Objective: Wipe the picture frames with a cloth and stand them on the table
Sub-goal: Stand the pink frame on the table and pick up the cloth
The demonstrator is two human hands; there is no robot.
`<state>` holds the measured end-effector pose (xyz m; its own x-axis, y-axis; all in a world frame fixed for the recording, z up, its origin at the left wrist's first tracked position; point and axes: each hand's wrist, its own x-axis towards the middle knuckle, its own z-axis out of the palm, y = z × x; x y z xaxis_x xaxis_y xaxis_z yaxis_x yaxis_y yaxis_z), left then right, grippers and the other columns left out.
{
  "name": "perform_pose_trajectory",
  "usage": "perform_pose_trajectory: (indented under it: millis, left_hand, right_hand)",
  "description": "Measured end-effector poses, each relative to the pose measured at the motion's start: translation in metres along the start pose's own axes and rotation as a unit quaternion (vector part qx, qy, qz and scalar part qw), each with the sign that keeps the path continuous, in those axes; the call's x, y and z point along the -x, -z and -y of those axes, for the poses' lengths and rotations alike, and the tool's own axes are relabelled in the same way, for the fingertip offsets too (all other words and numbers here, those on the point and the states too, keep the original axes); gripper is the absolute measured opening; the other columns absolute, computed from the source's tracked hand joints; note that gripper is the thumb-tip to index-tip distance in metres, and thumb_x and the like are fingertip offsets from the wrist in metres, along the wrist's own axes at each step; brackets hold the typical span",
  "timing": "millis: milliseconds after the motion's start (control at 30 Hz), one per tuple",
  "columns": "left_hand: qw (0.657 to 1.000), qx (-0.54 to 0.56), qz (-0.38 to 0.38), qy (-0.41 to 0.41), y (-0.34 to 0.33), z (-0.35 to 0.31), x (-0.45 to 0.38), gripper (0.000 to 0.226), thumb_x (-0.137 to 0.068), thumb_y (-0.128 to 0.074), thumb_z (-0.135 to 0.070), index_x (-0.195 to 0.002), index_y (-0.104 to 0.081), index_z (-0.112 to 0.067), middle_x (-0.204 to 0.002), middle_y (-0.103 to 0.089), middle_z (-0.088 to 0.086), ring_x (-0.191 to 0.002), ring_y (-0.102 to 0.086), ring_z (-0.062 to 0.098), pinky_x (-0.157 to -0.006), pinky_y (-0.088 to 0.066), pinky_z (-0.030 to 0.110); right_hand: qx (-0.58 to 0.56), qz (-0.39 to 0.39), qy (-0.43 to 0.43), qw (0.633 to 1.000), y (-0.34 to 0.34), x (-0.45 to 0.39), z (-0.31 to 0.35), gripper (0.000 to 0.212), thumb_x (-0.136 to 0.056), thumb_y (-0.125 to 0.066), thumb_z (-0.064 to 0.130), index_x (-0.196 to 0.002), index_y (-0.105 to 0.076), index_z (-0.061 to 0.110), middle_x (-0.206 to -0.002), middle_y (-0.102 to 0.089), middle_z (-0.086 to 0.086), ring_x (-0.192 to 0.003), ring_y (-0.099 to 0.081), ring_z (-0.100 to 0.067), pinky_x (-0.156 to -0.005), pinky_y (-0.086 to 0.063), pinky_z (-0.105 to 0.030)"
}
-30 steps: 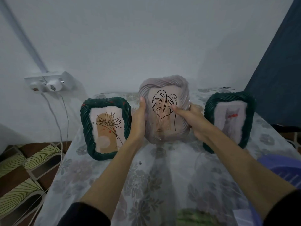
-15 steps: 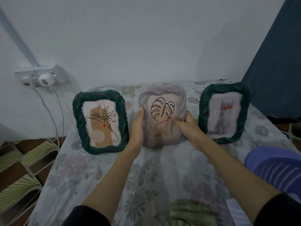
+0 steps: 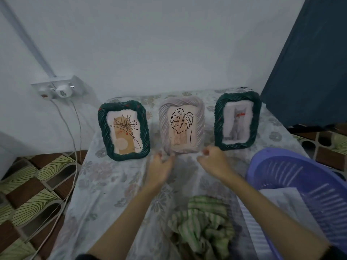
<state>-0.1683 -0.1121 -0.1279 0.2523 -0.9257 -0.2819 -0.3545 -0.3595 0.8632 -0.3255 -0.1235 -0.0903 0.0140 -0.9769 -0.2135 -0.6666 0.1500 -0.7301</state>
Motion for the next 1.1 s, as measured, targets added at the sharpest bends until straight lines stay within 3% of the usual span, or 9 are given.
perform_pose_trajectory:
  millis: [100, 167, 300, 500, 633, 733, 867, 1000, 1100]
  left_hand:
    - [0.991, -0.072, 0.100, -0.061, -0.008, 0.012, 0.047, 0.039, -0.092, -0.055, -0.016, -0.131, -0.050, -0.013, -0.129, -0.056, 0.005, -0.104, -0.054, 0.013, -0.091, -0.045, 0.024]
    - [0.955, -0.188, 0.194, -0.119, -0.010, 0.013, 0.073, 0.047, -0.090, -0.053, -0.010, -0.136, -0.046, -0.016, -0.135, -0.054, 0.007, -0.115, -0.054, 0.019, -0.090, -0.038, 0.013]
    - [0.906, -0.319, 0.211, -0.180, -0.009, 0.004, 0.111, 0.045, -0.085, -0.051, -0.005, -0.128, -0.056, -0.016, -0.123, -0.060, 0.011, -0.112, -0.055, 0.025, -0.079, -0.039, 0.020]
    - [0.912, -0.281, 0.174, -0.245, 0.026, -0.027, 0.148, 0.028, -0.090, -0.051, -0.014, -0.113, -0.067, -0.019, -0.104, -0.062, 0.006, -0.092, -0.056, 0.018, -0.083, -0.047, 0.027]
    - [0.921, -0.189, 0.158, -0.300, 0.066, -0.063, 0.178, 0.012, -0.083, -0.070, -0.029, -0.086, -0.068, -0.017, -0.112, -0.052, -0.008, -0.104, -0.050, 0.004, -0.088, -0.038, 0.013]
    - [0.923, -0.138, 0.179, -0.310, 0.099, -0.095, 0.207, 0.027, -0.071, -0.076, -0.042, -0.078, -0.065, -0.019, -0.096, -0.063, -0.019, -0.089, -0.058, -0.003, -0.077, -0.042, 0.010]
    - [0.904, -0.216, 0.187, -0.319, 0.130, -0.116, 0.233, 0.017, -0.074, -0.079, -0.031, -0.071, -0.062, -0.030, -0.061, -0.057, -0.013, -0.058, -0.050, 0.004, -0.057, -0.037, 0.018]
    - [0.924, -0.219, 0.137, -0.283, 0.144, -0.110, 0.239, 0.015, -0.076, -0.075, -0.035, -0.070, -0.072, -0.021, -0.061, -0.058, 0.009, -0.057, -0.045, 0.017, -0.054, -0.033, 0.024]
    - [0.937, -0.191, 0.091, -0.279, 0.150, -0.108, 0.235, 0.012, -0.076, -0.075, -0.030, -0.071, -0.072, -0.020, -0.049, -0.056, -0.009, -0.048, -0.042, 0.006, -0.051, -0.033, 0.018]
  right_hand:
    - [0.163, 0.194, 0.027, 0.967, -0.004, 0.035, -0.023, 0.034, -0.082, -0.053, 0.015, -0.116, -0.057, 0.014, -0.110, -0.062, -0.007, -0.104, -0.059, -0.026, -0.085, -0.049, -0.033]
    - [0.255, 0.268, 0.027, 0.929, -0.005, 0.055, -0.033, 0.042, -0.080, -0.055, 0.019, -0.121, -0.051, 0.015, -0.112, -0.059, -0.009, -0.100, -0.058, -0.029, -0.083, -0.052, -0.037]
    - [0.283, 0.197, 0.047, 0.937, 0.000, 0.089, -0.032, 0.010, -0.077, -0.057, 0.016, -0.085, -0.051, 0.013, -0.086, -0.052, -0.007, -0.088, -0.055, -0.028, -0.073, -0.047, -0.032]
    - [0.160, 0.142, 0.091, 0.973, 0.046, 0.129, -0.007, 0.024, -0.080, -0.060, 0.016, -0.060, -0.051, 0.025, -0.064, -0.052, 0.002, -0.069, -0.052, -0.021, -0.056, -0.037, -0.027]
    - [0.118, 0.139, 0.187, 0.965, 0.100, 0.166, 0.040, 0.014, -0.082, -0.064, 0.009, -0.073, -0.066, 0.020, -0.066, -0.056, 0.006, -0.067, -0.050, -0.012, -0.062, -0.039, -0.021]
    - [0.066, 0.133, 0.218, 0.965, 0.134, 0.200, 0.072, 0.006, -0.084, -0.065, 0.009, -0.088, -0.069, 0.011, -0.079, -0.062, -0.002, -0.074, -0.054, -0.011, -0.071, -0.043, -0.022]
    - [0.061, 0.123, 0.249, 0.959, 0.168, 0.225, 0.101, 0.016, -0.084, -0.065, 0.008, -0.075, -0.065, 0.022, -0.075, -0.061, 0.001, -0.070, -0.052, -0.008, -0.070, -0.041, -0.020]
    - [0.106, 0.097, 0.270, 0.952, 0.177, 0.230, 0.111, 0.027, -0.083, -0.065, 0.009, -0.068, -0.061, 0.031, -0.078, -0.063, -0.004, -0.069, -0.051, -0.010, -0.066, -0.041, -0.022]
    - [0.132, 0.058, 0.268, 0.953, 0.171, 0.221, 0.107, 0.023, -0.082, -0.065, 0.007, -0.068, -0.064, 0.027, -0.070, -0.062, -0.001, -0.062, -0.050, -0.006, -0.064, -0.040, -0.023]
